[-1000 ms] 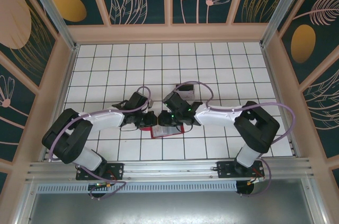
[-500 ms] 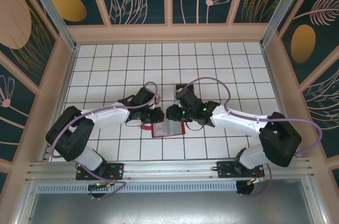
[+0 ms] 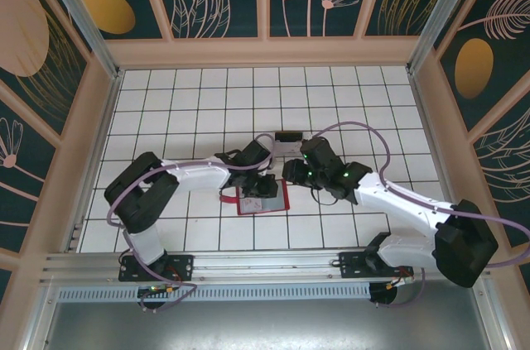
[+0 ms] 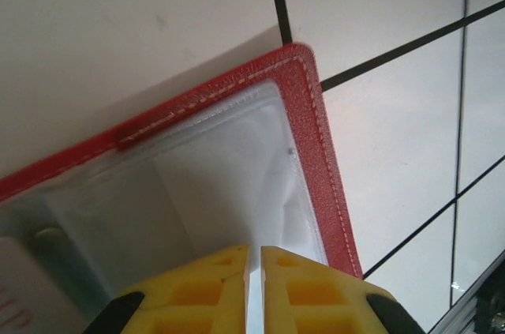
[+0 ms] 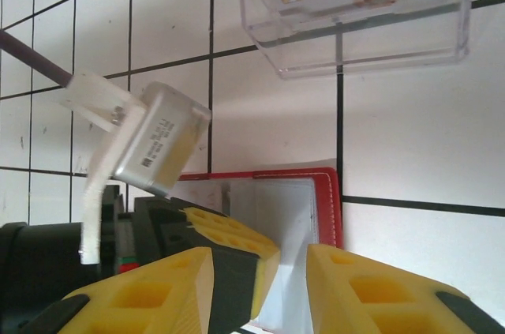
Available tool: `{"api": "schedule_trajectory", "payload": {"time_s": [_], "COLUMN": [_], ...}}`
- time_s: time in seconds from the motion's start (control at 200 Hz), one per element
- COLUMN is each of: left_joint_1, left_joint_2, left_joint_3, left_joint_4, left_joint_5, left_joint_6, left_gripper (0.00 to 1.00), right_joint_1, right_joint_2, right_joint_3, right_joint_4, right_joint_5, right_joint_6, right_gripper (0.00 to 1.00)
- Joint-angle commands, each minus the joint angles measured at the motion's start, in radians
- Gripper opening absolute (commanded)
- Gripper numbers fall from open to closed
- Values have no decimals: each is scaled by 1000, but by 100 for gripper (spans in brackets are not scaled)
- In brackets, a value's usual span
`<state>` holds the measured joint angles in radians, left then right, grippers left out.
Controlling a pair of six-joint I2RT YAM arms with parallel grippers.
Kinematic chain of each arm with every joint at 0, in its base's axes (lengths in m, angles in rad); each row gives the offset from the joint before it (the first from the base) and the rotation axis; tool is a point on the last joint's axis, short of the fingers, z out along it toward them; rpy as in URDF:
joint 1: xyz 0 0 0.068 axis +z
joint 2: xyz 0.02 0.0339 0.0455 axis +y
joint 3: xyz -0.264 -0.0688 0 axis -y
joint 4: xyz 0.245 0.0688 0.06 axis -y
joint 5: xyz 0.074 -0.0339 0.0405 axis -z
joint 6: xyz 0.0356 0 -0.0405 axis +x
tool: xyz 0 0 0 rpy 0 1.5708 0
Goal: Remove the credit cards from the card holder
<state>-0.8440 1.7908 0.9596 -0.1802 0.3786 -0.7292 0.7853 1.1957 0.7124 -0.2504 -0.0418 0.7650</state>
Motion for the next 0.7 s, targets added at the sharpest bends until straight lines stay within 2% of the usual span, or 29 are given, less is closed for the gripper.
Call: {"api": "schedule_trajectory", "payload": {"time_s": [0.0, 0.33, 0.691], "left_joint_1": [-10, 8, 112], "left_joint_2": [39, -58, -256], "left_joint_3": [44, 49, -132], "left_joint_4": [-17, -80, -105], "left_joint_5": [4, -125, -177], "left_joint_6": [-19, -8, -4], "left_gripper": [14, 12, 12], "right_joint_1": [-14, -18, -14], "right_joint_2": [-24, -4, 119], "right_joint_3": [-20, -18, 6], "right_joint_4": [-14, 32, 159], "right_joint_5": [18, -73, -270], "right_joint_6": [-2, -12, -25], "right_gripper": [37, 37, 35]}}
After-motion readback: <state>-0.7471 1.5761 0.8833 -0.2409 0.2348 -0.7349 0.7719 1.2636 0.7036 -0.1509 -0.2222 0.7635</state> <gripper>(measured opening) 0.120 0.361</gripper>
